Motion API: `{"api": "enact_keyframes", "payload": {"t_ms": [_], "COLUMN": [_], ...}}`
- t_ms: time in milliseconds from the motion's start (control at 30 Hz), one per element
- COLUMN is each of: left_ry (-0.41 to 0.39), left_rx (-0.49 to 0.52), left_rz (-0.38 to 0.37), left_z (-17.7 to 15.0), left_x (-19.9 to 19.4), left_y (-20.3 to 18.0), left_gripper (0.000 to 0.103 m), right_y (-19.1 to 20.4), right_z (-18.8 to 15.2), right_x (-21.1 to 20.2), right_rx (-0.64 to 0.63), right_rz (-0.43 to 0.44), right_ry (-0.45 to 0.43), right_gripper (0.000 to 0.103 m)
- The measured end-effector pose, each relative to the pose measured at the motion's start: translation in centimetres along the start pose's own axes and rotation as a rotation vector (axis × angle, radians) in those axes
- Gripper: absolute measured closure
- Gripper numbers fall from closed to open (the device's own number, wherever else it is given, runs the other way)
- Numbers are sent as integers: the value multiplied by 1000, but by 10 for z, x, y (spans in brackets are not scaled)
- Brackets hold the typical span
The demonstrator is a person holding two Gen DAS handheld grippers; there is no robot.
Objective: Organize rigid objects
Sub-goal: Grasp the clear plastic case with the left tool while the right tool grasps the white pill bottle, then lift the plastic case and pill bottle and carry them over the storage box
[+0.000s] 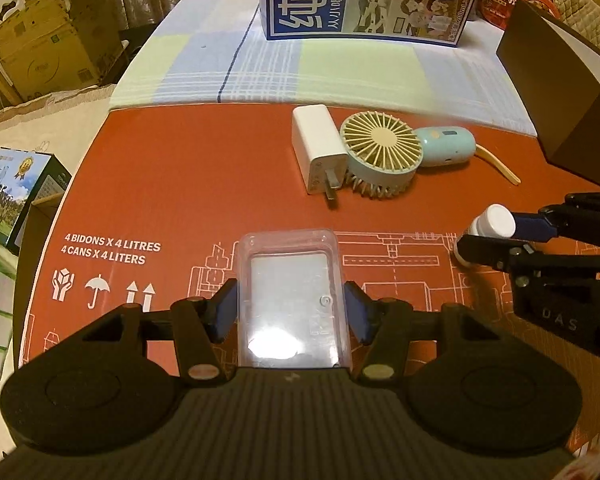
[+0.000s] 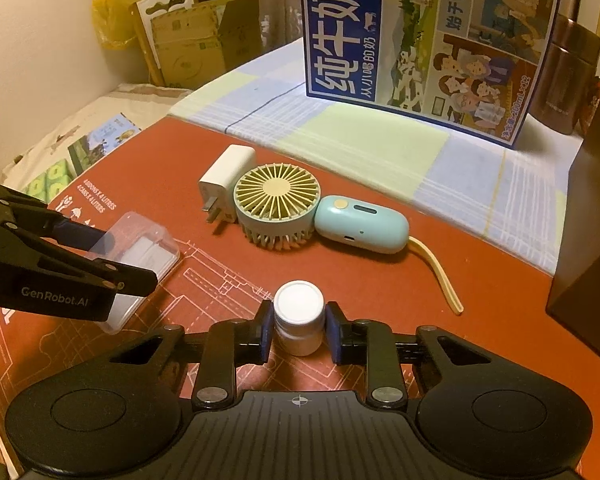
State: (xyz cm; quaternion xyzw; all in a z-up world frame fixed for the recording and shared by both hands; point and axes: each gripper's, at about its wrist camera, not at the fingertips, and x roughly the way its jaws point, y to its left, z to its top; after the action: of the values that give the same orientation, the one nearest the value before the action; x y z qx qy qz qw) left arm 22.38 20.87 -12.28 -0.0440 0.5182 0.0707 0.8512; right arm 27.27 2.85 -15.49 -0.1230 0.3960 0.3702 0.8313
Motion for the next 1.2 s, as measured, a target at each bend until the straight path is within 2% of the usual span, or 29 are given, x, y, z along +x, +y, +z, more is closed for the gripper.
{"api": "enact_keyframes", "payload": {"t_ms": [467,1200], "left_ry": [-7,-113], "left_rx": [19,113], "left_rz": [-22,-90], "left_z": [-3,17], "left_x": [-8,-53], "left_y": [-12,-60], "left_gripper": [51,51], "right_y": [0,-28], "right_z": [-6,-14], "right_x": [-12,-65], "right_rx": [9,109], "right_rz": [-1,-48], "right_ry": [-8,-82], "right_gripper": [79,79]}}
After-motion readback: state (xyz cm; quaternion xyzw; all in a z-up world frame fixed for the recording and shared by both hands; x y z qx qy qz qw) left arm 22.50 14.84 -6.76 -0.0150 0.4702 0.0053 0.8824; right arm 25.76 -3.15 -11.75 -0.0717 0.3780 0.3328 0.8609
